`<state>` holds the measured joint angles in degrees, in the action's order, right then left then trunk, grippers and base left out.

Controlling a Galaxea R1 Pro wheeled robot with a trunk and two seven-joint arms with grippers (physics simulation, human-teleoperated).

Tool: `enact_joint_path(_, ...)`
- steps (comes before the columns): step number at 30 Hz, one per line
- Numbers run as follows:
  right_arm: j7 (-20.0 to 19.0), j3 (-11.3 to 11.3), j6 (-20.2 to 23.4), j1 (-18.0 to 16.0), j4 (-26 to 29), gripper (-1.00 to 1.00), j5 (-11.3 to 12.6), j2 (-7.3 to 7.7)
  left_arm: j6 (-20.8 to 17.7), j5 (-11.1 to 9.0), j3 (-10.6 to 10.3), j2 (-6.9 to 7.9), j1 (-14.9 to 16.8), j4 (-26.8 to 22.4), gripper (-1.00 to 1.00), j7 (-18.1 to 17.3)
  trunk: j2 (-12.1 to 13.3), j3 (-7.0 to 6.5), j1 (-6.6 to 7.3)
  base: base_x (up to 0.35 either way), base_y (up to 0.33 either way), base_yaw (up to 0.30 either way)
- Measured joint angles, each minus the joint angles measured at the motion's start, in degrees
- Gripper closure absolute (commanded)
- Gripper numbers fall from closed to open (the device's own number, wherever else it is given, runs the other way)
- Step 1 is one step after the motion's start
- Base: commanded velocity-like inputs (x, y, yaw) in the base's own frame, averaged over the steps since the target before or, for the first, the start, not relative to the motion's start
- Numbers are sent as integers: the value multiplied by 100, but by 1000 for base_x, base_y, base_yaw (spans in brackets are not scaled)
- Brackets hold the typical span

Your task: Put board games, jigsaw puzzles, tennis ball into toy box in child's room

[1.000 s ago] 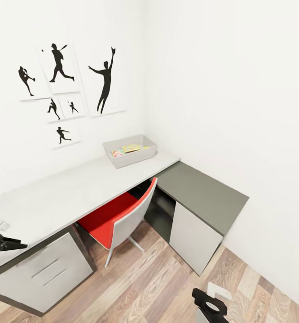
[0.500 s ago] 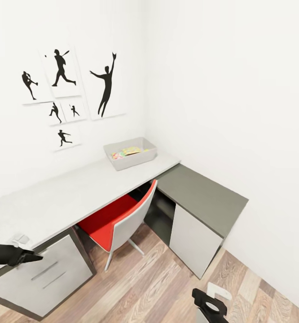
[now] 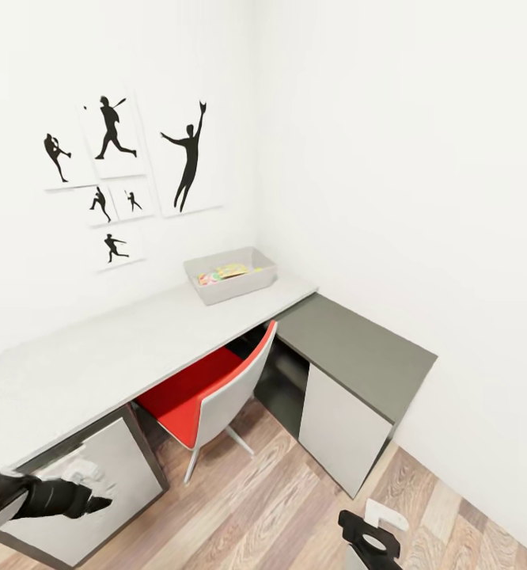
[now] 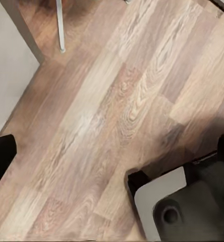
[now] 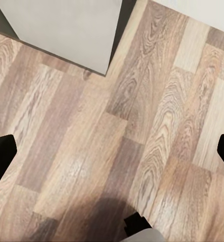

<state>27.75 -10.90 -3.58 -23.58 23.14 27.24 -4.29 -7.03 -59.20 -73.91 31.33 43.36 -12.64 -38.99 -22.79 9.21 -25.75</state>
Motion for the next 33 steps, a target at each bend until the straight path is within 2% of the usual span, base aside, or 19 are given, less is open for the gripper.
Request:
enact_joint_path(3,1,0,0,0,-20,-100,1,-6,408,-31,50,-806,-408,547,-100,1421,0,-22,0,0,0,0)
enact_joint_path(4,0,0,0,0,-21,-100,1,-8,498,-43,81,-953,-485,613,-100,1676,0,-30,0,0,0,0)
enact_joint_path(5,3,0,0,0,-24,-100,2,-15,752,-111,115,-1293,-701,735,-100,2388,-2,-36,0,0,0,0)
enact_joint_path(6,1,0,0,0,-25,-100,2,-20,921,-173,136,-1550,-869,779,-100,2860,0,-43,0,0,0,0)
enact_joint_path(8,1,0,0,0,-30,-100,1,-27,1216,-283,159,-1932,-1124,827,-100,3648,-1,-58,0,0,0,0)
enact_joint_path(9,0,0,2,0,-34,-100,2,-30,1332,-333,171,-2078,-1212,846,-100,3909,-1,-65,0,0,0,0)
enact_joint_path(13,-2,0,7,0,-46,-100,6,-47,1555,-438,186,-2299,-1410,874,-100,4303,-1,-93,0,0,0,0)
enact_joint_path(20,-1,9,4,0,-250,-100,3,-64,1609,-471,197,-2361,-1590,875,-100,4446,-1,-134,0,0,0,0)
enact_joint_path(22,0,7,5,0,-275,-100,2,-65,1602,-536,205,-2360,-1616,877,-100,4458,-1,-140,0,0,0,0)
enact_joint_path(27,-5,4,6,0,-301,-100,15,-69,1570,-1254,291,-2353,-1728,880,-100,4468,-1,-144,0,0,0,0)
enact_joint_path(29,-9,1,17,0,-306,-100,18,-84,1562,-1385,299,-2339,-1759,886,-100,4468,-1,-144,0,0,0,0)
enact_joint_path(33,-7,-5,57,0,-309,-100,20,-120,1557,-1467,303,-2338,-1840,889,-100,4475,-1,-145,0,0,0,0)
